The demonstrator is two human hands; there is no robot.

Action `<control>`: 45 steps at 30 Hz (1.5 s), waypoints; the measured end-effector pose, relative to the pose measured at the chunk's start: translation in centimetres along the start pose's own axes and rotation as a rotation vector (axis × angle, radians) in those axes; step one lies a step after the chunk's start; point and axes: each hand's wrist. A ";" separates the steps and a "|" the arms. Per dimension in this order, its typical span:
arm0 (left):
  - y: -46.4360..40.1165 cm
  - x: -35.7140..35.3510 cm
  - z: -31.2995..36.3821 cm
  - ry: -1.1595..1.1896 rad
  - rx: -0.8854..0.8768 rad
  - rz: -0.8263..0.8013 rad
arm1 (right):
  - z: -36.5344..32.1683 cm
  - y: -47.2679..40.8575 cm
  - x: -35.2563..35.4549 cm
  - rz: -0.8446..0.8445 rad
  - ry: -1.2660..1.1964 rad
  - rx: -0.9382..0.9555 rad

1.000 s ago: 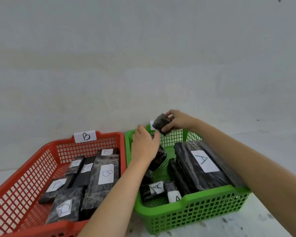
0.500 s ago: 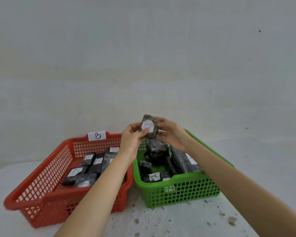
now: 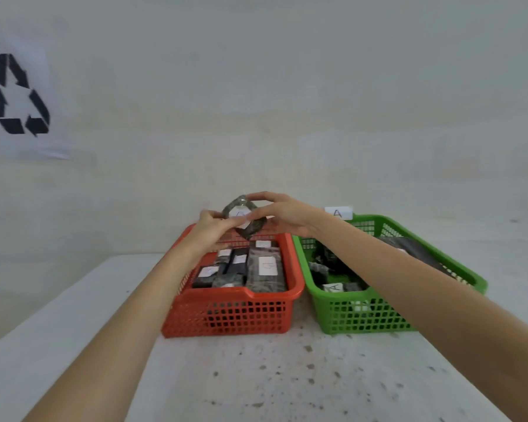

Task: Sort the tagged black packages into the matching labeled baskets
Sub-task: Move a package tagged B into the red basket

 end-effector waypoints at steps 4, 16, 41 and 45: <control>1.0 4.8 -2.5 -0.324 -0.170 -0.083 | -0.4 -4.0 -3.8 0.027 0.118 -0.081; -0.1 5.2 -6.0 -1.285 0.188 -0.542 | 3.6 -11.1 -8.7 -0.083 0.268 -0.140; 0.2 4.7 -7.9 -1.295 0.213 -0.455 | 4.6 -7.7 -7.0 0.054 0.582 -0.045; 0.7 5.3 -7.2 -1.248 0.106 -0.394 | 4.0 -6.7 -5.3 0.115 0.574 -0.065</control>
Point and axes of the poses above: each hand's wrist, its own y-axis away from the middle knuckle, its own x-axis out of the back of the hand, z = x × y, and after that the axes turned 15 degrees about -x, right-handed
